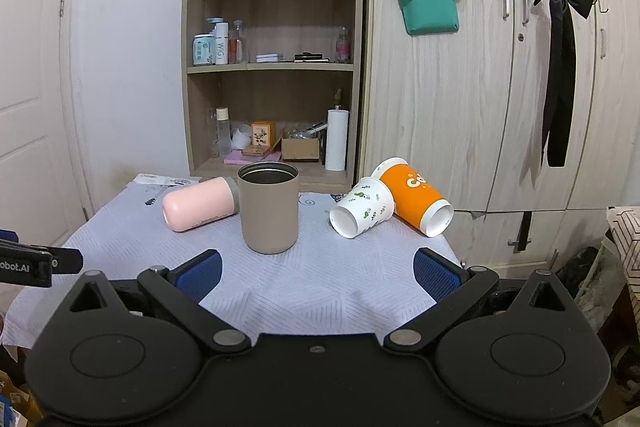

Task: Flip cup upright

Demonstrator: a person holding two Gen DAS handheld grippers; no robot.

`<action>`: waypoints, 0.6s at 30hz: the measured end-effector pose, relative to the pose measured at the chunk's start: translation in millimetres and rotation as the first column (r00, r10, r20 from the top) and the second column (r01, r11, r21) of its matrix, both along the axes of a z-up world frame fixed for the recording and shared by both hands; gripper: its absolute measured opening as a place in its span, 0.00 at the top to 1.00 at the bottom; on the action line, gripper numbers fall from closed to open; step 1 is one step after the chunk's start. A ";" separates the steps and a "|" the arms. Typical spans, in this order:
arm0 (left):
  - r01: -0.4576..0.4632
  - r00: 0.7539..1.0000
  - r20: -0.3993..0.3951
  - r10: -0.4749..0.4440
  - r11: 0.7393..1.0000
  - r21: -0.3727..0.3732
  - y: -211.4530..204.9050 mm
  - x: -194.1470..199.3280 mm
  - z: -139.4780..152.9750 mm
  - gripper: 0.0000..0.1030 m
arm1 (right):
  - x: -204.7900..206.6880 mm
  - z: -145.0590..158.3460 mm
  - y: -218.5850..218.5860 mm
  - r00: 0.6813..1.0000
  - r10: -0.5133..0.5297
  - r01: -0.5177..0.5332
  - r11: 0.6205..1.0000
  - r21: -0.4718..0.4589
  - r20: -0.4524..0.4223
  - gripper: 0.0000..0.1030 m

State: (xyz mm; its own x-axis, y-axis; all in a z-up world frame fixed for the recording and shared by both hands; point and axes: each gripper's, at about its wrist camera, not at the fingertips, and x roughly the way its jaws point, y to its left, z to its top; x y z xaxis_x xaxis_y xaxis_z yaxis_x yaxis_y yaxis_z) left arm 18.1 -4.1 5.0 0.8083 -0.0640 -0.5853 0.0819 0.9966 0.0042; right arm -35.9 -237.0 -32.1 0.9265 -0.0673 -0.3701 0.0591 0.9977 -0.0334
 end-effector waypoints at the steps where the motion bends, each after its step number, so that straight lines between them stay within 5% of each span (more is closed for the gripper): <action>1: -0.001 1.000 0.003 0.001 1.000 0.007 -0.8 -0.4 -0.2 0.00 | -0.2 0.1 -0.5 1.000 -0.002 0.002 1.000 0.002 -0.001 0.00; 18: 0.003 0.999 0.041 -0.005 0.998 0.066 -8.2 -6.5 0.3 0.00 | -3.4 -2.4 -1.4 1.000 -0.023 0.022 1.000 -0.005 -0.011 0.00</action>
